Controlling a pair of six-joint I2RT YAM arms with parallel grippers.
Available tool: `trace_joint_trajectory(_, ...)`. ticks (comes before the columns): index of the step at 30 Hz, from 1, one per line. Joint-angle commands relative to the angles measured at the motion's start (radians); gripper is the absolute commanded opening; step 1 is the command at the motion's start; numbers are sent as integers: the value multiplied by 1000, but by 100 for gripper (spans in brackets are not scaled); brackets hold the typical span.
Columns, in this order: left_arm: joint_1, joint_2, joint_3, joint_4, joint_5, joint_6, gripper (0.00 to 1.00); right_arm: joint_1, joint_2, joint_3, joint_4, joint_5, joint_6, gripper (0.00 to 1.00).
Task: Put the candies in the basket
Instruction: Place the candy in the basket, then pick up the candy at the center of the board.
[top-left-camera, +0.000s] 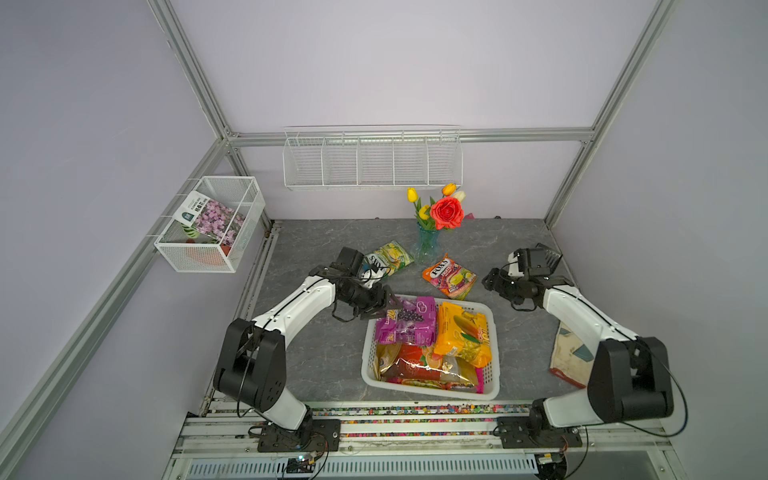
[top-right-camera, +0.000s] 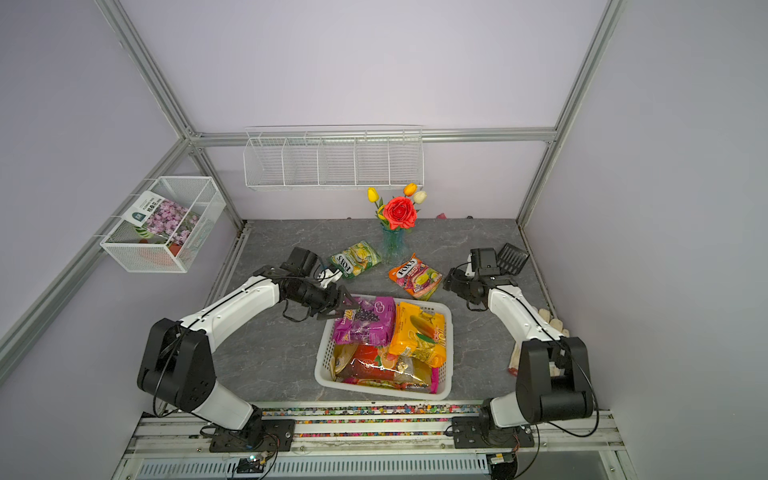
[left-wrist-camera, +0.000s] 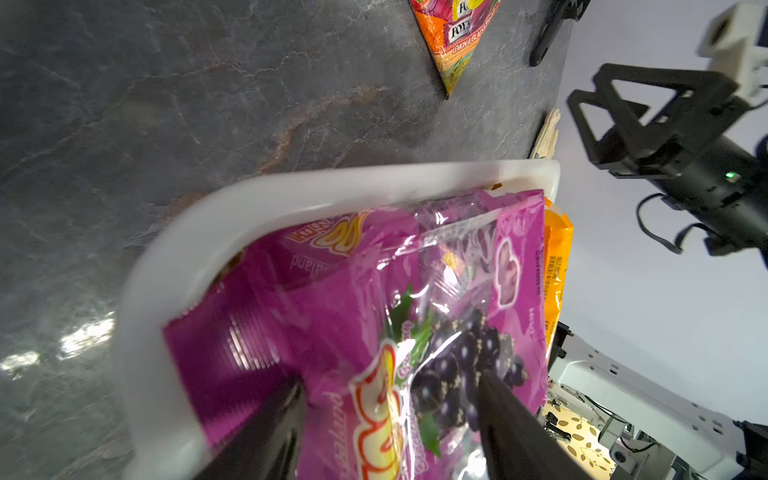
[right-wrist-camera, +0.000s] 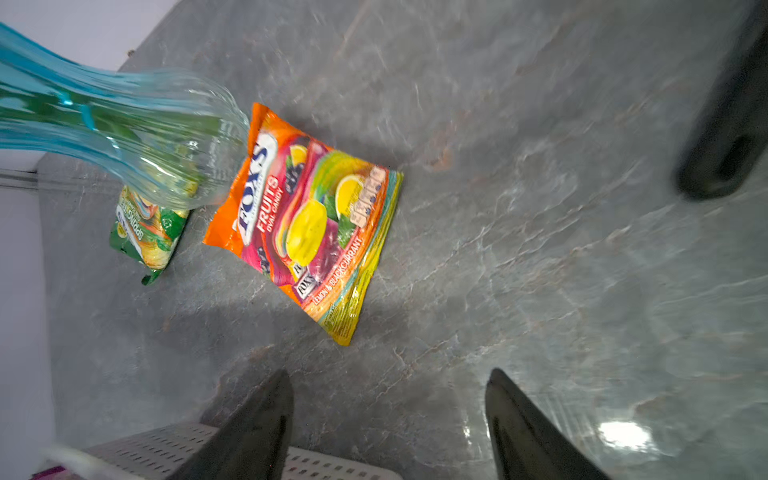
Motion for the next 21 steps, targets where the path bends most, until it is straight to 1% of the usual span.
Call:
trace_joint_trajectory(1, -4, 24, 51, 19, -10, 32, 69, -17, 76, -2, 126, -161, 77, 73)
trace_joint_trajectory(5, 7, 28, 72, 37, -73, 55, 69, -23, 190, 14, 221, -217, 129, 68)
trace_joint_trajectory(9, 63, 36, 82, 58, -122, 43, 69, -23, 297, 27, 323, -279, 215, 68)
trace_joint_trajectory(11, 85, 18, 99, 69, -135, 40, 69, -25, 340, 49, 332, -276, 225, 70)
trace_joint_trajectory(14, 105, -13, 143, 71, -195, 62, 70, -25, 393, 80, 350, -272, 228, 70)
trace_joint_trajectory(17, 130, -32, 176, 67, -264, 75, 72, -25, 443, 103, 393, -296, 230, 68)
trace_joint_trajectory(19, 150, -39, 184, 69, -303, 74, 72, -25, 471, 106, 449, -331, 230, 62)
trace_joint_trajectory(21, 169, -46, 185, 77, -322, 70, 72, -24, 496, 99, 521, -384, 239, 45)
